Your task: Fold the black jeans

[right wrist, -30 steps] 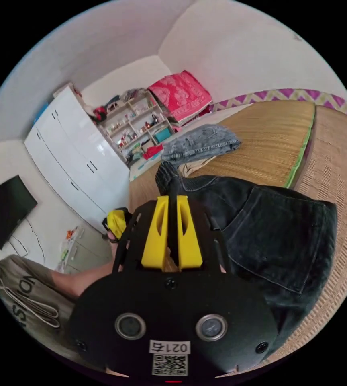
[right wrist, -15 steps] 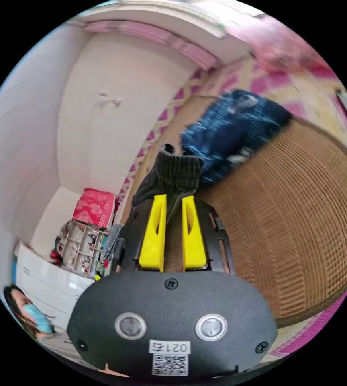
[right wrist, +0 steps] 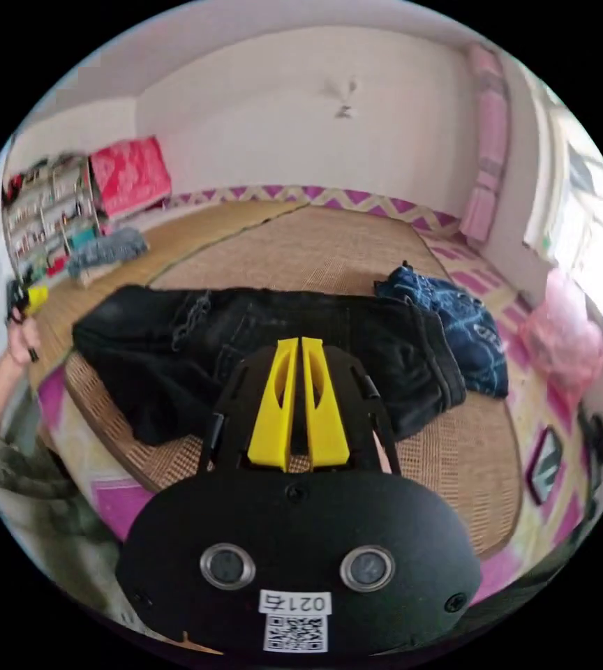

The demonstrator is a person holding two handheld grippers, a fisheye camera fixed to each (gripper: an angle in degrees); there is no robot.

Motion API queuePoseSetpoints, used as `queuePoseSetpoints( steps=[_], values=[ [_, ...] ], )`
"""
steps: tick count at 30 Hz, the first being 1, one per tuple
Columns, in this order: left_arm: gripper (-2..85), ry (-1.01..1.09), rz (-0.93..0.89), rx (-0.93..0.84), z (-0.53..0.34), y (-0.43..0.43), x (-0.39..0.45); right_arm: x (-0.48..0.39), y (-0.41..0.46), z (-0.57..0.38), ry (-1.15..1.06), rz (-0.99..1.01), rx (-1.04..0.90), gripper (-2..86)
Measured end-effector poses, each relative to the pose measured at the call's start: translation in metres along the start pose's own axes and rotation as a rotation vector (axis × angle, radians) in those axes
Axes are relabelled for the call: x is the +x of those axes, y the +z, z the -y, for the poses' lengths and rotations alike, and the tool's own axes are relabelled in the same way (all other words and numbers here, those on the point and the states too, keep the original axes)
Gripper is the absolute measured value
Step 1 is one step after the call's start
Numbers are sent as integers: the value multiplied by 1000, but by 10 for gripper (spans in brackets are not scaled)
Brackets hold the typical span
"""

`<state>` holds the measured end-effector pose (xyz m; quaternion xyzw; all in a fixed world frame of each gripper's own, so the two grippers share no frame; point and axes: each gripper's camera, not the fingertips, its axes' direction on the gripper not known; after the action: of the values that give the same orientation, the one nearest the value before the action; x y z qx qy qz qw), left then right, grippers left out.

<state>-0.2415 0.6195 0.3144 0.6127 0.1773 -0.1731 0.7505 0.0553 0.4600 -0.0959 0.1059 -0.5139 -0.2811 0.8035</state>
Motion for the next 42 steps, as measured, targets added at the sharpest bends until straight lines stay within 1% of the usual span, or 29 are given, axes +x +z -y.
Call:
queuePoseSetpoints(
  steps=[1, 2, 3, 4, 5, 6, 8, 10, 12, 14, 16, 17, 19, 22, 27, 30, 32, 34, 35, 37, 38, 40, 41, 42],
  values=[
    [44, 31, 24, -83, 20, 39, 18, -29, 21, 21, -94, -46, -60, -4],
    [47, 45, 31, -124, 29, 58, 25, -49, 44, 41, -153, -50, -145, -7],
    [39, 59, 47, -187, 44, 96, 37, -58, 58, 51, -172, -42, -207, -7],
    [25, 61, 66, -263, 57, 136, 43, -72, 84, 68, -210, -13, -326, -7],
    [14, 63, 77, -295, 62, 155, 45, -83, 111, 83, -232, 5, -468, -7],
    [1, 34, 151, -359, 71, 191, 45, -87, 122, 89, -242, 5, -525, -7],
    [-4, 52, 178, -431, 80, 240, 49, -100, 135, 115, -280, 1, -587, -7],
    [-5, 65, 169, -550, 86, 305, 47, -105, 142, 133, -302, 16, -630, -7],
    [0, 82, 191, -603, 88, 344, 47, -107, 148, 148, -314, 42, -662, -6],
    [16, 118, 244, -657, 89, 377, 48, -109, 155, 169, -320, 75, -704, -6],
    [67, 194, 354, -713, 90, 408, 55, -110, 160, 182, -313, 96, -726, -6],
    [73, 216, 375, -727, 89, 415, 57, -112, 161, 189, -321, 102, -738, -6],
    [95, 284, 396, -809, 82, 439, 63, -117, 164, 199, -328, 100, -751, -6],
    [104, 319, 385, -917, 69, 462, 60, -129, 166, 213, -360, 70, -765, -6],
    [69, 309, 437, -967, 61, 460, 35, -140, 166, 229, -387, 49, -777, -6],
    [29, 233, 407, -933, 68, 425, 8, -139, 164, 237, -377, 65, -779, -6],
    [9, 163, 386, -815, 82, 377, -4, -139, 161, 241, -370, 69, -775, -6],
    [-4, 68, 395, -567, 112, 262, -14, -139, 158, 243, -360, 69, -768, -6],
    [-5, 46, 399, -502, 120, 226, -17, -139, 155, 244, -357, 69, -759, -6],
    [-8, -42, 433, -243, 137, 59, -30, -137, 152, 244, -344, 74, -745, -6],
    [-8, -65, 452, -186, 138, 14, -34, -135, 149, 244, -336, 81, -737, -6],
    [-9, -160, 564, -8, 125, -162, -58, -133, 146, 245, -328, 92, -733, -7],
    [-9, -187, 604, 31, 117, -203, -65, -132, 145, 246, -321, 100, -734, -7],
    [-9, -237, 679, 96, 96, -279, -79, -131, 144, 247, -317, 104, -735, -7]
  ],
)
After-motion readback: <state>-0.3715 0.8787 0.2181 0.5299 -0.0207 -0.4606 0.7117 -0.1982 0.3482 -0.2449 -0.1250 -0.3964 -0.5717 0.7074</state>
